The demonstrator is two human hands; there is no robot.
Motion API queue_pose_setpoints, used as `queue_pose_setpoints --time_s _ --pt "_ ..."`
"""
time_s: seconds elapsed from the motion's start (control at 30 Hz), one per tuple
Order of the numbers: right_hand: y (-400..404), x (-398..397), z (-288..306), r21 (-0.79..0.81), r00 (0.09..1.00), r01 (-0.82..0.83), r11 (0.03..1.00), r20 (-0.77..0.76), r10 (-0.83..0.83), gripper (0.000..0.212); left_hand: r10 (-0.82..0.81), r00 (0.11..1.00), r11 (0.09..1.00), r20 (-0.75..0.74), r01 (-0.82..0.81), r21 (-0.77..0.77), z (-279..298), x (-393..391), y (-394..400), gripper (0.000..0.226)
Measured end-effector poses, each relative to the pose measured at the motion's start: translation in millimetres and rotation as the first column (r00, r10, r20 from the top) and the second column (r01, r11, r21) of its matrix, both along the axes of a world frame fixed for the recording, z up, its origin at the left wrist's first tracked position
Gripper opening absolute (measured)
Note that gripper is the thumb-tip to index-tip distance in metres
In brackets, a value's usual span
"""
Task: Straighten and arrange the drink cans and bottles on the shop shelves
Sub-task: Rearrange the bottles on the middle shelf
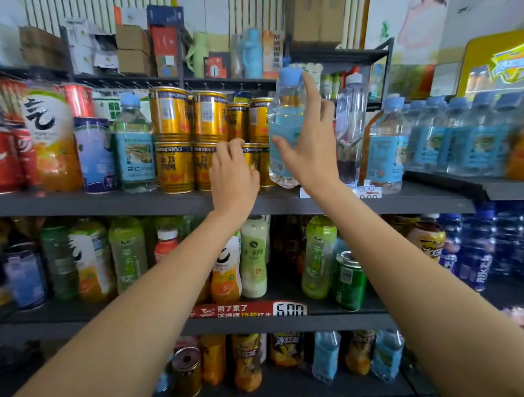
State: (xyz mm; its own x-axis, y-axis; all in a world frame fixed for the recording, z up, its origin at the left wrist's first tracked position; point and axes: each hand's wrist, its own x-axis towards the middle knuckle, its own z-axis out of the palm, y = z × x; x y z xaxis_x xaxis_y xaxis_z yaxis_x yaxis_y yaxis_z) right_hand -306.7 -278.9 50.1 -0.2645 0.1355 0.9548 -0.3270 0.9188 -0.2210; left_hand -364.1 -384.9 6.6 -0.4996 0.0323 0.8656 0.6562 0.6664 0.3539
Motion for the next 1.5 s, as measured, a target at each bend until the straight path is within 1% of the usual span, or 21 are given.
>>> queue_pose_setpoints --time_s 0.07,0.1,0.2,0.3,0.37,0.43,0.47,0.53,0.6,0.7,0.77,0.87,1.0,1.1,1.23,1.37,1.43,1.5 --pt "5.1 7.8 -0.5 -0.034 0.998 -0.01 0.999 -0.061 0.008 0.085 -0.11 0.986 0.991 -0.127 0.119 0.062 5.7 15.6 11.2 0.038" --pt "8.0 12.7 0.0 -0.056 0.995 -0.011 0.998 -0.099 0.005 0.082 -0.175 0.971 0.979 -0.165 0.189 0.072 10.0 25.4 20.1 0.037" --pt "23.6 33.2 4.6 -0.132 0.974 0.05 0.99 -0.215 -0.077 0.072 -0.36 0.918 0.927 -0.169 0.372 0.049 20.1 55.7 51.1 0.042" --pt "60.3 59.2 10.7 -0.158 0.949 0.113 0.981 -0.277 -0.153 0.067 -0.453 0.878 0.891 -0.155 0.449 -0.064 20.1 81.4 86.0 0.058" --pt "96.5 78.1 11.8 -0.154 0.94 0.175 0.972 -0.269 -0.212 0.067 -0.501 0.863 0.861 -0.07 0.487 -0.147 16.3 103.0 118.4 0.074" --pt "137.3 96.2 9.9 -0.162 0.933 0.211 0.964 -0.261 -0.248 0.068 -0.542 0.838 0.82 0.067 0.545 -0.173 12.4 123.7 160.6 0.09" --pt "158.8 104.9 8.4 -0.164 0.933 0.221 0.961 -0.252 -0.257 0.068 -0.566 0.815 0.802 0.125 0.579 -0.146 11.2 133.9 184.2 0.094" --pt "202.0 119.6 5.1 -0.135 0.941 0.249 0.959 -0.2 -0.272 0.069 -0.603 0.781 0.786 0.161 0.617 -0.045 10.8 151.5 230.1 0.09" --pt "245.2 130.4 3.6 -0.075 0.939 0.314 0.946 -0.119 -0.322 0.068 -0.582 0.792 0.807 0.187 0.59 0.013 13.7 167.8 272.0 0.079" --pt "295.6 138.5 6.6 -0.052 0.93 0.367 0.929 -0.005 -0.368 0.068 -0.56 0.784 0.82 0.268 0.57 0.049 21.2 180.5 320.5 0.066" --pt "317.7 139.4 9.8 -0.047 0.932 0.356 0.933 0.081 -0.352 0.068 -0.548 0.779 0.828 0.305 0.558 0.063 24.4 179.0 344.0 0.061" --pt "342.2 138.9 14.4 -0.038 0.933 0.316 0.948 0.193 -0.303 0.071 -0.512 0.759 0.841 0.401 0.539 0.054 26.8 173.0 367.7 0.061" --pt "360.2 141.1 14.4 0.079 0.892 0.294 0.953 0.337 -0.303 0.074 -0.475 0.758 0.858 0.448 0.512 0.043 34.6 161.2 383.6 0.056" --pt "372.2 144.1 6.3 0.088 0.902 0.223 0.971 0.358 -0.24 0.069 -0.416 0.776 0.886 0.474 0.463 0.02 37.7 154.1 395.0 0.054" --pt "382.7 151.9 0.9 0.065 0.916 0.124 0.99 0.377 -0.139 0.063 -0.43 0.776 0.892 0.461 0.445 0.082 36.7 148.7 401.0 0.057" --pt "382.6 154.5 -3.8 0.11 0.895 0.074 0.991 0.431 -0.115 0.049 -0.376 0.823 0.922 0.426 0.379 0.08 34.5 136.7 398.1 0.057" --pt "377.6 149.9 -10.5 0.147 0.868 0.041 0.988 0.484 -0.108 0.054 -0.334 0.836 0.94 0.435 0.332 0.082 34.7 128.5 394.9 0.054" --pt "372.9 143.3 -14.8 0.191 0.829 0.02 0.981 0.546 -0.124 0.063 -0.239 0.861 0.969 0.449 0.239 0.057 35.6 121.4 392.6 0.052"
